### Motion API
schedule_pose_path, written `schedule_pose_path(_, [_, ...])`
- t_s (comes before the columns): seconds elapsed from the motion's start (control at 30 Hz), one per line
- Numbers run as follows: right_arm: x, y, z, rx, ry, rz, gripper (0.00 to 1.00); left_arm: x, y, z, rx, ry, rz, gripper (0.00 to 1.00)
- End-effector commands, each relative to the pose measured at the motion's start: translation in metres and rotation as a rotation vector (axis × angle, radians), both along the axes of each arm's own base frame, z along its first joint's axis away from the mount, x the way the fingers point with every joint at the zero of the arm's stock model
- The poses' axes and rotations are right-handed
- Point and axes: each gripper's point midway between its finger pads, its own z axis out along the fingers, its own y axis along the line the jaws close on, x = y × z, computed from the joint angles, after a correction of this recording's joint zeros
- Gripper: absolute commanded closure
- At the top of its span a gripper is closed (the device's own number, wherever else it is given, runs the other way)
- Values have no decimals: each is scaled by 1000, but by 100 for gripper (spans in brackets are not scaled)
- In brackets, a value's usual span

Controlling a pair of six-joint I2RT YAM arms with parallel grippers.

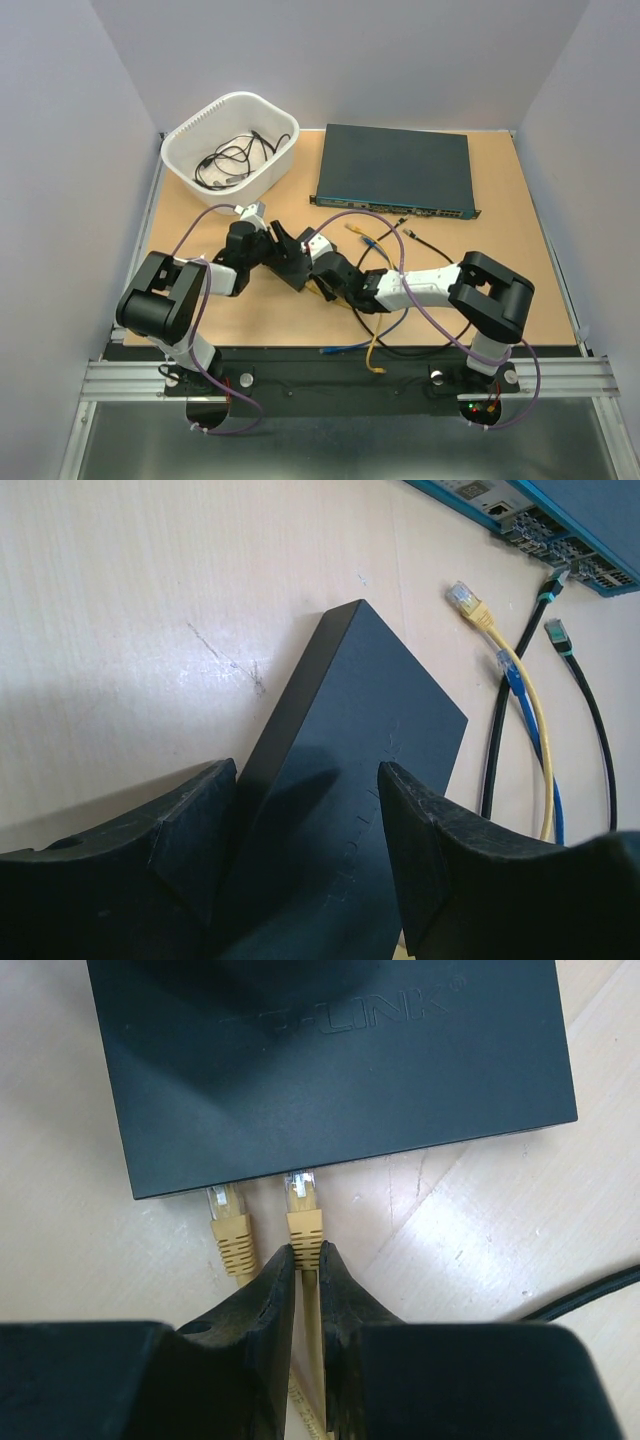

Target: Insert the plug into the switch port

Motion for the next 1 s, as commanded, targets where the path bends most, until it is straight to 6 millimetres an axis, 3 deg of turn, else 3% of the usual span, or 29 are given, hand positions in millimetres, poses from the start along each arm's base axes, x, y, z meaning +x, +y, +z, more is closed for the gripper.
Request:
schedule_pose_path(0.0, [12,27,47,170,-102,11,100,-28,-30,-7,-34,70,-108,32])
schedule_pose_path(0.33, [8,14,39,168,-95,-19,100,-52,-49,-12,-48,98,-158,32])
schedule_pose_path(0.63, [2,4,53,196,-103,-18,99,-76,-55,-23,-46,126,-188,32])
schedule_pose_path(0.8, [-8,-3,47,199,-74,-3,99,-92,-55,-31,-46,139,-205,32])
schedule_pose_path(0.97, [-5,-3,42,182,-76,-13,100,-103,-55,-38,-58,159,-220,33])
